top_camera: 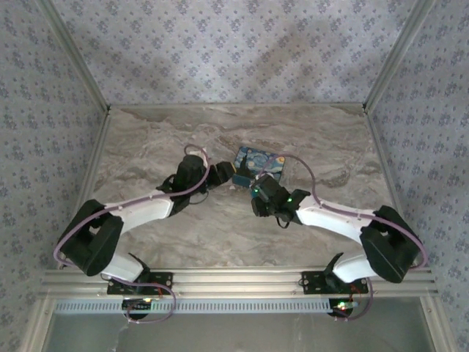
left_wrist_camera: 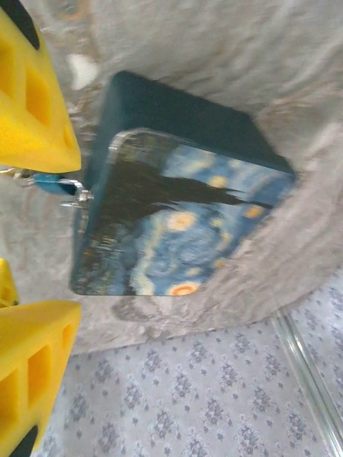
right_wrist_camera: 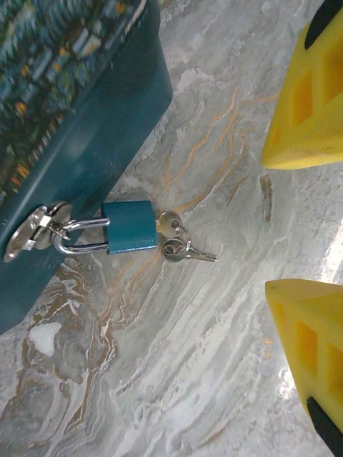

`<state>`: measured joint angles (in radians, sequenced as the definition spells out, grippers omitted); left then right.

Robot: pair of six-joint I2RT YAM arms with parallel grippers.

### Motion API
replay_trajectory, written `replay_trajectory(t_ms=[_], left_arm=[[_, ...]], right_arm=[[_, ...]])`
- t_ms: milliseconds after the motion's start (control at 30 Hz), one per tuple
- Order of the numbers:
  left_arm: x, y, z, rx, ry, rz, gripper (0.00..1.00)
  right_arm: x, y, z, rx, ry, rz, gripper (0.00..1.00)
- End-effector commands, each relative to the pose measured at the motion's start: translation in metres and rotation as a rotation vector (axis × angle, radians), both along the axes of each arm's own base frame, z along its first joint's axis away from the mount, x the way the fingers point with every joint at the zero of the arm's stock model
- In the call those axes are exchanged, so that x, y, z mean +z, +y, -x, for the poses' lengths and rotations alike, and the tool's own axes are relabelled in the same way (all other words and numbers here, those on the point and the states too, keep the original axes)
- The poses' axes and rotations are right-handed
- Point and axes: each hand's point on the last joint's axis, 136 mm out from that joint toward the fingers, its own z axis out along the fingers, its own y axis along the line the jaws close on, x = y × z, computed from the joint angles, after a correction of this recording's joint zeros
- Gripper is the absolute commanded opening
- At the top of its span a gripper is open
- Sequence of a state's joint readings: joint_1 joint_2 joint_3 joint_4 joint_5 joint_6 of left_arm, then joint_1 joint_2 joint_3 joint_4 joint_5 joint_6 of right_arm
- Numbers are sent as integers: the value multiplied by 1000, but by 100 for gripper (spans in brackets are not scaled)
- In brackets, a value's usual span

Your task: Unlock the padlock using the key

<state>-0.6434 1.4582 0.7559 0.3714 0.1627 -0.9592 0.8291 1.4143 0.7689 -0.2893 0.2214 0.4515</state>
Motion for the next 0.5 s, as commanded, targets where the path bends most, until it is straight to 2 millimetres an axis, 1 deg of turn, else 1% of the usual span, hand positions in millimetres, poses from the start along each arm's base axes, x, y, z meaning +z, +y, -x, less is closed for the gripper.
replay_trajectory(t_ms=[0,67,167,367,467], left_arm=[[-16,22,-9,5,27,-174,51],[-16,23,-19,1,39,-191,51],[-20,17,-31,-28,51,-221,52],[-34,-10,-55,-108,65,-215,52],[-44,-22,-64,-146,82,-215,52]], right_arm=[[8,5,-15,-64,-65,27,48],[7,6,-18,-81,-68,29,49],[5,9,-19,-93,-64,11,51],[2,10,-14,-87,-43,-2,52],[-1,6,-11,-86,-27,7,52]])
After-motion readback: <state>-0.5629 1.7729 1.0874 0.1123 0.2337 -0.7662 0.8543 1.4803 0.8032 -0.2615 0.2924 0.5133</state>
